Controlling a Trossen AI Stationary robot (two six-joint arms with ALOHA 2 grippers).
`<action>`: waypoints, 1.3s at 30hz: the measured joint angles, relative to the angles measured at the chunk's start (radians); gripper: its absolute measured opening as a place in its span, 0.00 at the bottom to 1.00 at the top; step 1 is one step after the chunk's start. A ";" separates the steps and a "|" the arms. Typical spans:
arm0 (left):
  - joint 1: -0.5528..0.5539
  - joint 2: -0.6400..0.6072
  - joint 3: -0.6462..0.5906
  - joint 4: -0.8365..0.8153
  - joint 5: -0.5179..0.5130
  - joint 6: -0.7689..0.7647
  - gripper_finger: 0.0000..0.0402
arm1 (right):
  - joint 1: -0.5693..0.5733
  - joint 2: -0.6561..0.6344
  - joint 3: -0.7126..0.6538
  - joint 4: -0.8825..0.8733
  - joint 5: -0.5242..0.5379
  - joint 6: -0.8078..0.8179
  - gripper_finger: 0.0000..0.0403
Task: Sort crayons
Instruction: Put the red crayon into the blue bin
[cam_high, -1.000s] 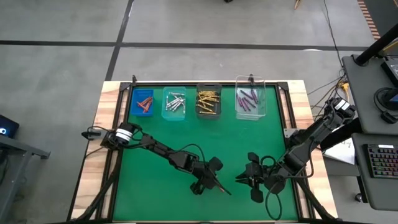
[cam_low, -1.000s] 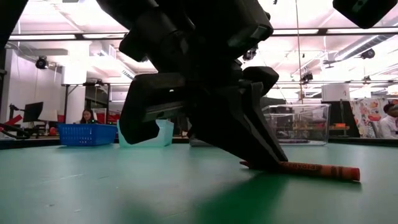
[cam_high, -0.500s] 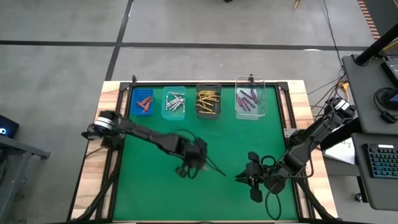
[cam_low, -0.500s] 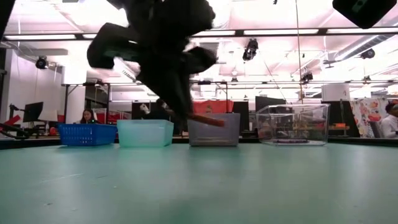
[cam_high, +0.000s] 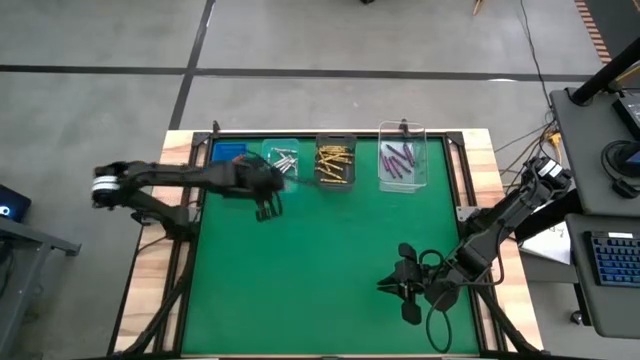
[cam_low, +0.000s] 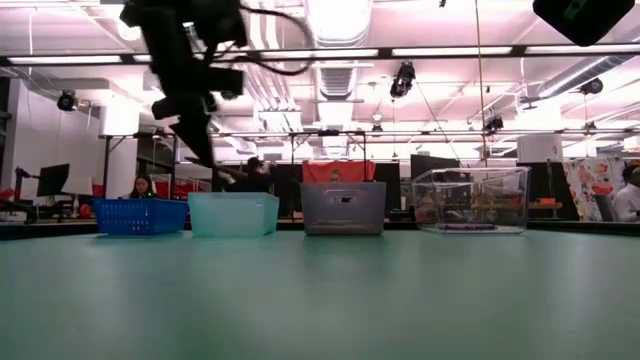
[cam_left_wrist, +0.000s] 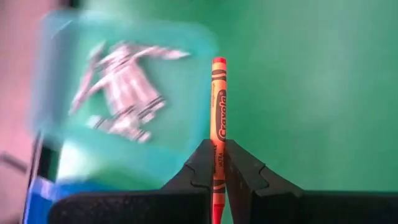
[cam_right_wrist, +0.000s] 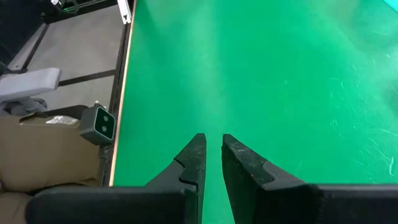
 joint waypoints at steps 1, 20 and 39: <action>0.027 -0.041 -0.024 0.003 -0.012 -0.031 0.00 | -0.002 0.000 0.000 0.001 0.000 0.001 0.11; 0.659 -0.253 -0.240 0.084 -0.174 -0.236 0.00 | -0.084 0.000 0.003 0.019 -0.002 -0.028 0.11; 0.666 -0.007 -0.224 0.111 -0.216 -0.200 0.08 | -0.087 0.000 0.004 0.018 -0.004 -0.043 0.11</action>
